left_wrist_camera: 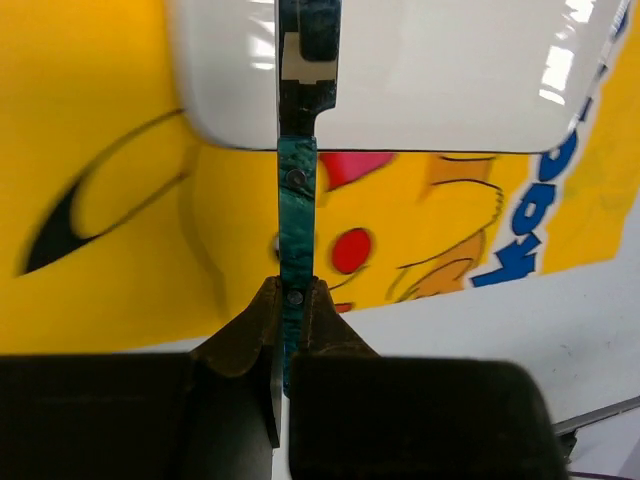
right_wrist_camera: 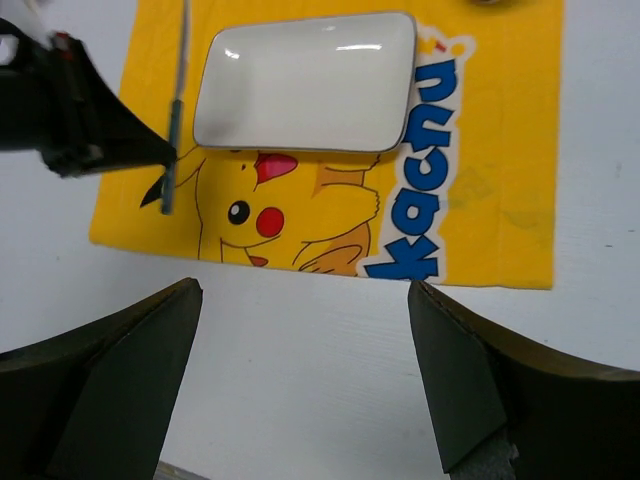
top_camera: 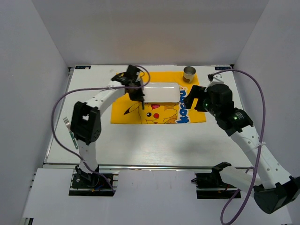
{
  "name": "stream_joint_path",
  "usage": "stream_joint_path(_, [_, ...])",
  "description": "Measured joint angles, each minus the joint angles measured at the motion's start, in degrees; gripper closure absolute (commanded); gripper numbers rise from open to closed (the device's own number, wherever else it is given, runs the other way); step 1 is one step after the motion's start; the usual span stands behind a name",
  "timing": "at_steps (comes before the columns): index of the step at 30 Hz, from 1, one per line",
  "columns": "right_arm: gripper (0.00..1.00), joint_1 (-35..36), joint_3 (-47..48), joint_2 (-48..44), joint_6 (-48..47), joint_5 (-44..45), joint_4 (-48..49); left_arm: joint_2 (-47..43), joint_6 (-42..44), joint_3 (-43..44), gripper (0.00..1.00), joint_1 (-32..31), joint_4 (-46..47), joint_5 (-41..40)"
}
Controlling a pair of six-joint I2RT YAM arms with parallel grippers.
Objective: Set the dinner table for one person
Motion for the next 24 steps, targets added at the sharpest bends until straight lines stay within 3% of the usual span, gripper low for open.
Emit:
stream_joint_path(6, [0.11, -0.85, 6.75, -0.68, 0.81, 5.77, -6.56, 13.44, -3.50, 14.88, 1.00, -11.50, -1.33, -0.13])
stream_joint_path(11, [0.11, -1.20, 7.19, -2.29, 1.40, 8.11, -10.40, 21.38, -6.03, 25.27, 1.00, -17.09, -1.79, 0.35])
stream_joint_path(16, [0.11, -1.33, 7.19, -3.39, 1.53, 9.05, -13.29, 23.76, -9.25, 26.75, 1.00, -20.04, -0.83, 0.42])
stream_joint_path(24, [0.11, -1.44, 7.19, -4.37, 1.70, 9.11, -15.02, 28.37, -13.86, 29.90, 1.00, -23.04, 8.46, 1.77])
